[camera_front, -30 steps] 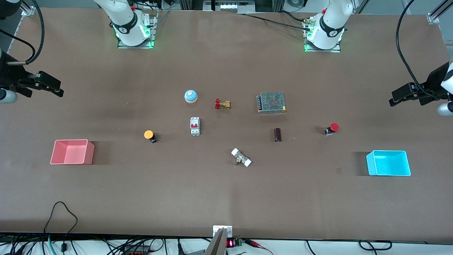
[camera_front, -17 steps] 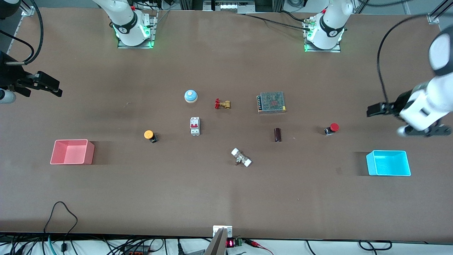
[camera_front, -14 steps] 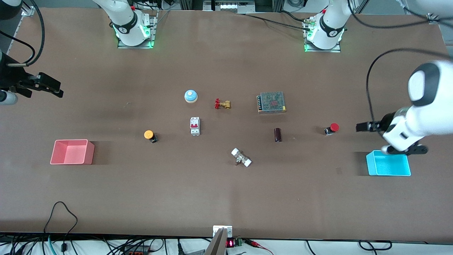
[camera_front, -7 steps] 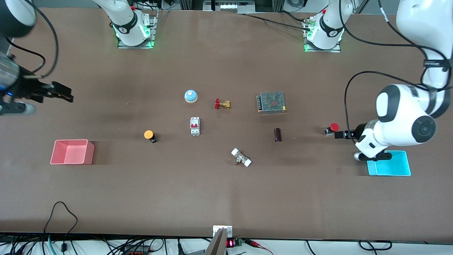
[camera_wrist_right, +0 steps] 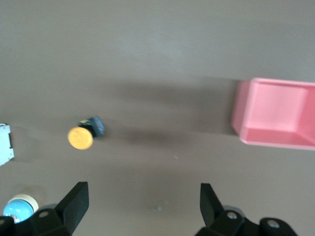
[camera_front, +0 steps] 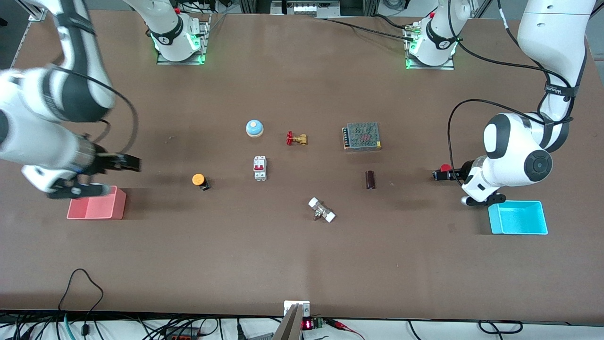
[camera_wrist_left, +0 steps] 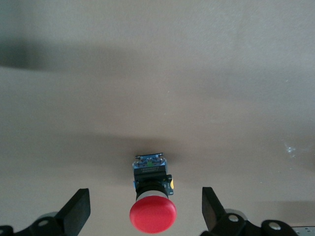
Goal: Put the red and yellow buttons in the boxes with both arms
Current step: 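Lower the left gripper onto the red button while the right gripper reaches the yellow button, then close the left gripper on the red button while the right gripper grasps the yellow button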
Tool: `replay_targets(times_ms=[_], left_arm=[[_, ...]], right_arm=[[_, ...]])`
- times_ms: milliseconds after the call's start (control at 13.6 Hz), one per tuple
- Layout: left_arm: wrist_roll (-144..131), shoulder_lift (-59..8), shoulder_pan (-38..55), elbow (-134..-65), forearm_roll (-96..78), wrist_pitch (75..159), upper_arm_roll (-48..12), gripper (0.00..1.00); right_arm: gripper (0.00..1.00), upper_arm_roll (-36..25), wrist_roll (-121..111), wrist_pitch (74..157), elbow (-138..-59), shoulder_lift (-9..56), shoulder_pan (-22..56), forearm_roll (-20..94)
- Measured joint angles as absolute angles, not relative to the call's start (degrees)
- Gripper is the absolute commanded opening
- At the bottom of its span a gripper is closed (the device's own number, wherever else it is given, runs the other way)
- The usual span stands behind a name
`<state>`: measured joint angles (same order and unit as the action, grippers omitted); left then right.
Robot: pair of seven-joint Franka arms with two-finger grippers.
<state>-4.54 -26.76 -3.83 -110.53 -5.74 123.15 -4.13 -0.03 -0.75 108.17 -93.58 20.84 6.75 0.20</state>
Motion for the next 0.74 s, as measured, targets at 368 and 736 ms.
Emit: replay_targets(times_ms=[368, 736], left_arm=[[-6.52, -26.71, -3.83, -112.69, -6.32, 124.97, -4.11, 1.0], [-6.55, -26.72, -3.83, -115.78, -7.76, 127.91, -4.1, 1.0]], right_arm=[[1.0, 6.67, -0.61, 119.38, -100.49, 24.65, 7.27, -1.24], [1.0, 7.01, -0.62, 128.22, -104.71, 26.75, 7.55, -1.29]])
